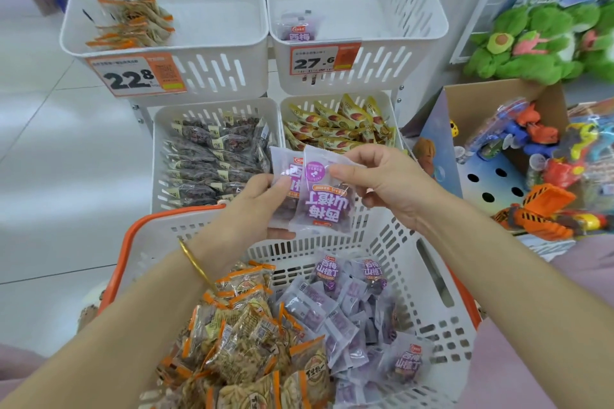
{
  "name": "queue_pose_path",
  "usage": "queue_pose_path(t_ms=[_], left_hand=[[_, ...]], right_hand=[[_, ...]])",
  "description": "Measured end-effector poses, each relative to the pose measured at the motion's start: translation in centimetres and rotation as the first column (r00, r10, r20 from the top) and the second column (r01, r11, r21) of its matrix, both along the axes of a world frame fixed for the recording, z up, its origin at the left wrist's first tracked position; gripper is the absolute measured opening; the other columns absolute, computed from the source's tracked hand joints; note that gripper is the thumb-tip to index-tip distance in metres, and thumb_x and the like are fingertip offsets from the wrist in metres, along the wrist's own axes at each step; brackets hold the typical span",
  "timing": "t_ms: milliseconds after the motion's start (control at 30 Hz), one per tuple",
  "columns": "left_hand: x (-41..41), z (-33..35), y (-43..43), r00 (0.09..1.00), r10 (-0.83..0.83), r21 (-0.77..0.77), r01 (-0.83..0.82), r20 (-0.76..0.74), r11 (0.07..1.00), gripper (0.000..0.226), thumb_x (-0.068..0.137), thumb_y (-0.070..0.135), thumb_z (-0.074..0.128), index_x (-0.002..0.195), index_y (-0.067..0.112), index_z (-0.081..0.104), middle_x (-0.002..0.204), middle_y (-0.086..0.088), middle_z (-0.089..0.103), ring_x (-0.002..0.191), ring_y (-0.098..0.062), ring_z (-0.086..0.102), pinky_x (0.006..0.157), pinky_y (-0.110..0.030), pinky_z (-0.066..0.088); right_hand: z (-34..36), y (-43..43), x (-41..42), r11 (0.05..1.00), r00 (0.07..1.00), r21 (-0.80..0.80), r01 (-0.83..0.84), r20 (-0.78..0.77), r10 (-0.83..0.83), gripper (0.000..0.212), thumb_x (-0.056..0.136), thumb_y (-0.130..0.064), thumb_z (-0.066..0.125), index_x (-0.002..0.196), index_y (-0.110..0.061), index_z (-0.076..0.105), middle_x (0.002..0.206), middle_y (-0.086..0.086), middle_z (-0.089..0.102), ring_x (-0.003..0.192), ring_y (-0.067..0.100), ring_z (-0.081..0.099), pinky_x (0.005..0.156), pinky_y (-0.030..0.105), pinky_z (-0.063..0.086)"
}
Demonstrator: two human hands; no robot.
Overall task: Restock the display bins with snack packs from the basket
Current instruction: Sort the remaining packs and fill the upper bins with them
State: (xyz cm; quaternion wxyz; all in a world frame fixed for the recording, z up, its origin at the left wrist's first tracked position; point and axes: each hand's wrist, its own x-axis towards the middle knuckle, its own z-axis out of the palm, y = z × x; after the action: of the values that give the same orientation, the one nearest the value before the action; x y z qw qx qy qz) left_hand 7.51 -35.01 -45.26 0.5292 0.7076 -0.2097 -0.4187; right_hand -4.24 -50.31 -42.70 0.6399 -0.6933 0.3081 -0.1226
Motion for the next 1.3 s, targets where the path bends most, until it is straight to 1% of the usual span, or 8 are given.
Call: queue_pose_path(t_ms=[133, 433, 633, 800, 900, 967, 1133, 1300], left_hand=[[0.1, -0.4, -0.2, 0.994, -0.088, -0.015, 0.089, 0.067, 0.996, 0.075, 0.065, 0.059, 0.061, 0.122, 0.013, 0.047, 0.118, -0.012, 0.058, 0.099, -0.016, 0.064, 0.075, -0.034, 0.058], [0.8, -1.2, -0.6, 0.999, 0.029, -0.093, -0.032, -0.033, 0.995, 0.087, 0.055, 0.057, 0.076, 0.122, 0.008, 0.048, 0.119, -0.013, 0.058, 0.102, -0.011, 0.065, 0.076, -0.035, 0.058], [0.2, -0.9, -0.6, 0.998, 0.069, -0.167, -0.070, -0.015, 0.983, 0.085, 0.057, 0.047, 0.082, 0.125, 0.011, 0.046, 0.120, -0.011, 0.062, 0.107, -0.024, 0.063, 0.087, -0.046, 0.054], [0.1, -0.4, -0.3, 0.992, 0.068, -0.108, -0.057, 0.103, 0.992, 0.045, 0.083, 0.023, 0.068, 0.121, 0.017, 0.043, 0.114, -0.007, 0.062, 0.104, -0.020, 0.063, 0.091, -0.045, 0.052], [-0.5, 0.4, -0.4, 0.988, -0.043, -0.093, 0.057, 0.149, 0.994, 0.038, 0.089, 0.013, 0.060, 0.122, 0.019, 0.041, 0.113, -0.002, 0.062, 0.101, -0.013, 0.064, 0.087, -0.033, 0.055], [-0.6, 1.2, -0.4, 0.983, -0.111, -0.110, 0.128, 0.143, 0.986, 0.038, 0.090, 0.009, 0.057, 0.122, 0.020, 0.041, 0.113, 0.001, 0.062, 0.100, -0.010, 0.064, 0.087, -0.031, 0.054], [1.6, 4.6, -2.5, 0.950, -0.226, -0.150, 0.261, 0.216, 0.954, 0.035, 0.091, 0.009, 0.054, 0.119, 0.028, 0.043, 0.114, 0.005, 0.063, 0.102, -0.009, 0.064, 0.089, -0.033, 0.053], [4.9, 9.1, -8.5, 0.830, -0.152, -0.152, 0.272, 0.537, 0.950, 0.049, 0.085, 0.022, 0.067, 0.129, 0.018, 0.045, 0.128, -0.001, 0.057, 0.116, -0.015, 0.057, 0.099, -0.030, 0.044]], right_hand=[[-0.3, 0.1, -0.1, 0.999, 1.000, 0.037, 0.017, 0.007, -0.017, 0.012, 0.085, -0.019, 0.068, 0.080, -0.012, 0.059, 0.066, 0.002, 0.056, 0.050, 0.010, 0.049, 0.045, 0.022, 0.048], [-1.6, 1.2, -0.8, 0.921, 0.983, 0.385, 0.060, 0.137, -0.122, 0.026, 0.093, -0.012, 0.056, 0.118, -0.009, 0.053, 0.107, 0.017, 0.069, 0.074, 0.026, 0.071, 0.055, 0.030, 0.057], [-2.6, 3.5, -0.6, 0.944, 0.998, 0.326, -0.046, -0.032, 0.060, 0.013, 0.090, -0.028, 0.061, 0.094, -0.016, 0.062, 0.087, 0.004, 0.069, 0.071, 0.012, 0.065, 0.057, 0.024, 0.052], [-1.6, 2.3, -0.6, 0.992, 0.992, 0.111, -0.063, -0.101, 0.074, 0.042, 0.086, -0.032, 0.066, 0.125, -0.022, 0.053, 0.109, -0.005, 0.063, 0.094, 0.013, 0.064, 0.082, 0.036, 0.055], [-0.3, 1.0, -0.5, 0.989, 0.996, -0.119, -0.092, -0.007, 0.092, 0.072, 0.081, -0.033, 0.071, 0.142, -0.039, 0.031, 0.112, -0.023, 0.054, 0.093, 0.011, 0.064, 0.075, 0.031, 0.055], [0.7, 0.1, -0.3, 0.977, 0.981, -0.090, -0.194, 0.000, 0.195, 0.083, 0.077, -0.027, 0.075, 0.143, -0.041, 0.026, 0.101, -0.032, 0.056, 0.081, 0.010, 0.066, 0.067, 0.030, 0.055], [3.9, -3.3, 1.6, 0.926, 0.941, 0.166, -0.338, 0.038, 0.336, 0.091, 0.065, -0.019, 0.080, 0.141, -0.038, 0.033, 0.121, -0.006, 0.058, 0.076, 0.013, 0.065, 0.056, 0.028, 0.050], [9.4, -8.7, 5.4, 0.982, 0.974, -0.047, -0.185, 0.123, 0.189, 0.056, 0.071, -0.005, 0.078, 0.119, -0.018, 0.053, 0.106, 0.004, 0.063, 0.074, 0.013, 0.068, 0.052, 0.027, 0.055]])
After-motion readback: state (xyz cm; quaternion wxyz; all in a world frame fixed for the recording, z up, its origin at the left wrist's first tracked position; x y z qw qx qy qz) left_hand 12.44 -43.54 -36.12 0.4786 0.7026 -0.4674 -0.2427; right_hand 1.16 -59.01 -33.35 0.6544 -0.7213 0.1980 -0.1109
